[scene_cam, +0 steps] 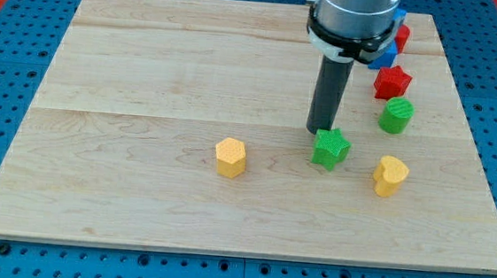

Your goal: Nudge the green star

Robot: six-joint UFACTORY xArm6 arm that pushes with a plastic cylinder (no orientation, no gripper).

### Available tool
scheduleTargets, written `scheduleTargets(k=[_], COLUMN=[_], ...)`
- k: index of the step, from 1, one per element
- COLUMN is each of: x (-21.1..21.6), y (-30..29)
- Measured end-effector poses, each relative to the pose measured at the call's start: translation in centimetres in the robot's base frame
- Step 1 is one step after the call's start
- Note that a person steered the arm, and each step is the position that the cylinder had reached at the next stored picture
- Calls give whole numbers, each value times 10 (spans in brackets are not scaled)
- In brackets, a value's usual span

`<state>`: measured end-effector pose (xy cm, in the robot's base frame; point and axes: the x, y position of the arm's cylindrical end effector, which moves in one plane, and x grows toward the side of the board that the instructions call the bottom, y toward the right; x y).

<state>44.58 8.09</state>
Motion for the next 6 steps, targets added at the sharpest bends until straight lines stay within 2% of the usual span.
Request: scheduleTargets(k=[2, 3, 6], x=[10, -10, 13], y=[-2, 1, 9])
